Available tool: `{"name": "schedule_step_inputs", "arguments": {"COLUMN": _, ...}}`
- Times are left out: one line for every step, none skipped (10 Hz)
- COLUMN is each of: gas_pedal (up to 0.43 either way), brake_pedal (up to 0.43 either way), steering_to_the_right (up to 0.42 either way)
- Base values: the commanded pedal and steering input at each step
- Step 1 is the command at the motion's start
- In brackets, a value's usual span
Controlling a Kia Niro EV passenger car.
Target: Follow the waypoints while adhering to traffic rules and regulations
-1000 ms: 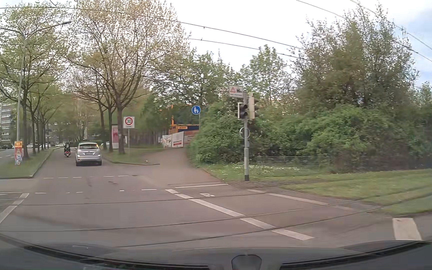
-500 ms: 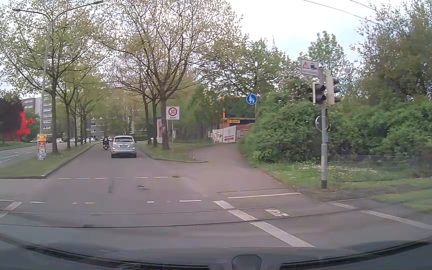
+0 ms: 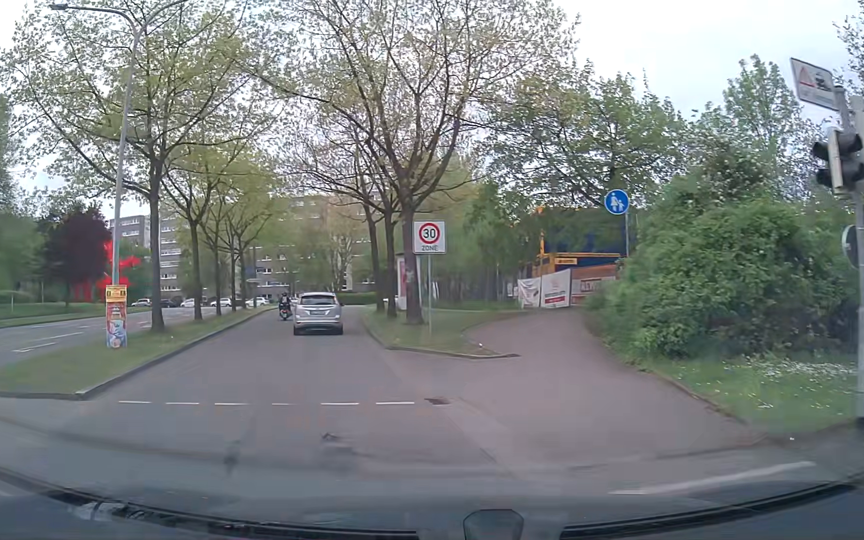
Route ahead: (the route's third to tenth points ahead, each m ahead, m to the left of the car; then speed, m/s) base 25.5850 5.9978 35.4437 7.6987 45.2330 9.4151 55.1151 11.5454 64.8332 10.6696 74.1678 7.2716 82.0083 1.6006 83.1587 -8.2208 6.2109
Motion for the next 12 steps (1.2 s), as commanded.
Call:
{"name": "schedule_step_inputs", "arguments": {"gas_pedal": 0.039, "brake_pedal": 0.0, "steering_to_the_right": -0.17}}
{"name": "schedule_step_inputs", "arguments": {"gas_pedal": 0.039, "brake_pedal": 0.0, "steering_to_the_right": -0.155}}
{"name": "schedule_step_inputs", "arguments": {"gas_pedal": 0.087, "brake_pedal": 0.0, "steering_to_the_right": -0.138}}
{"name": "schedule_step_inputs", "arguments": {"gas_pedal": 0.15, "brake_pedal": 0.0, "steering_to_the_right": -0.127}}
{"name": "schedule_step_inputs", "arguments": {"gas_pedal": 0.157, "brake_pedal": 0.0, "steering_to_the_right": -0.12}}
{"name": "schedule_step_inputs", "arguments": {"gas_pedal": 0.157, "brake_pedal": 0.0, "steering_to_the_right": -0.115}}
{"name": "schedule_step_inputs", "arguments": {"gas_pedal": 0.157, "brake_pedal": 0.0, "steering_to_the_right": -0.107}}
{"name": "schedule_step_inputs", "arguments": {"gas_pedal": 0.157, "brake_pedal": 0.0, "steering_to_the_right": -0.096}}
{"name": "schedule_step_inputs", "arguments": {"gas_pedal": 0.157, "brake_pedal": 0.0, "steering_to_the_right": -0.078}}
{"name": "schedule_step_inputs", "arguments": {"gas_pedal": 0.189, "brake_pedal": 0.0, "steering_to_the_right": -0.063}}
{"name": "schedule_step_inputs", "arguments": {"gas_pedal": 0.197, "brake_pedal": 0.0, "steering_to_the_right": -0.052}}
{"name": "schedule_step_inputs", "arguments": {"gas_pedal": 0.197, "brake_pedal": 0.0, "steering_to_the_right": -0.039}}
